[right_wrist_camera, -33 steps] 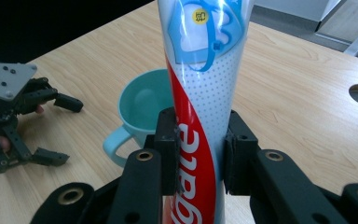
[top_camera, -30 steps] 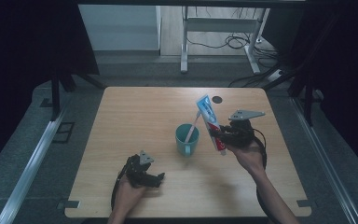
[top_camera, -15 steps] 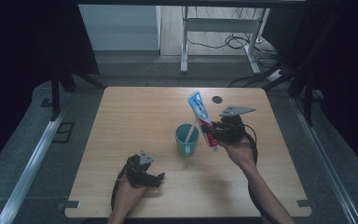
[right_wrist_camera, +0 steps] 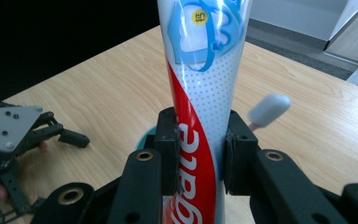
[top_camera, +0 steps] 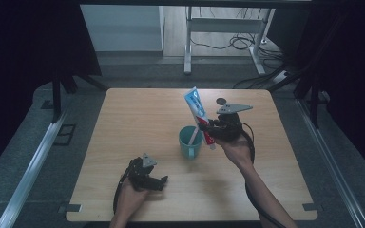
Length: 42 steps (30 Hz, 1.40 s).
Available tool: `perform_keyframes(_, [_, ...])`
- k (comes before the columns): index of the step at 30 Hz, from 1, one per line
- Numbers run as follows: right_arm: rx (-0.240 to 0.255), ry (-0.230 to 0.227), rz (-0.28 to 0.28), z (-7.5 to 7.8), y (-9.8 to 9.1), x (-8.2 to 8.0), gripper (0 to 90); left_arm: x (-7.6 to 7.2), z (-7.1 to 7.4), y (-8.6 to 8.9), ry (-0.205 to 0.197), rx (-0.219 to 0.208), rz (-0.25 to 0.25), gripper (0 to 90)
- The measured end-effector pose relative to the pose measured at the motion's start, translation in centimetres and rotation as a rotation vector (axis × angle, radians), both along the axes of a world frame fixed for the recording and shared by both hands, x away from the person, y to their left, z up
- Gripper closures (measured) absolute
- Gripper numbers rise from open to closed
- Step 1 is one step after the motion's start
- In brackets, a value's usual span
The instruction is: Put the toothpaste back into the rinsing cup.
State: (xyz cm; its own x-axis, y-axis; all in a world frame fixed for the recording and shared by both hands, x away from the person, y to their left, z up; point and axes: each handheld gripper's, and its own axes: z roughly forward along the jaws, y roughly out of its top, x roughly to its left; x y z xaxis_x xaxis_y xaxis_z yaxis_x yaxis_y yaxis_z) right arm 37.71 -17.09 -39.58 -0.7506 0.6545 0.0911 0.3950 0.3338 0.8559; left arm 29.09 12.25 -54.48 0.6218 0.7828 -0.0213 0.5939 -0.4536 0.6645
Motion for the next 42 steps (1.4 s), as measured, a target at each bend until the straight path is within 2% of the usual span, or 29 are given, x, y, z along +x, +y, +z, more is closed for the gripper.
perform_keyframes(28, [0.025, -0.040, -0.009, 0.7, 3.3, 1.6, 71.0, 0.0, 0.0, 0.0, 0.000, -0.002, -0.001, 1.4])
perform_keyframes(42, [0.011, -0.050, -0.005, -0.6, 4.5, 2.2, 71.1, 0.0, 0.0, 0.0, 0.000, -0.002, 0.000, 1.4])
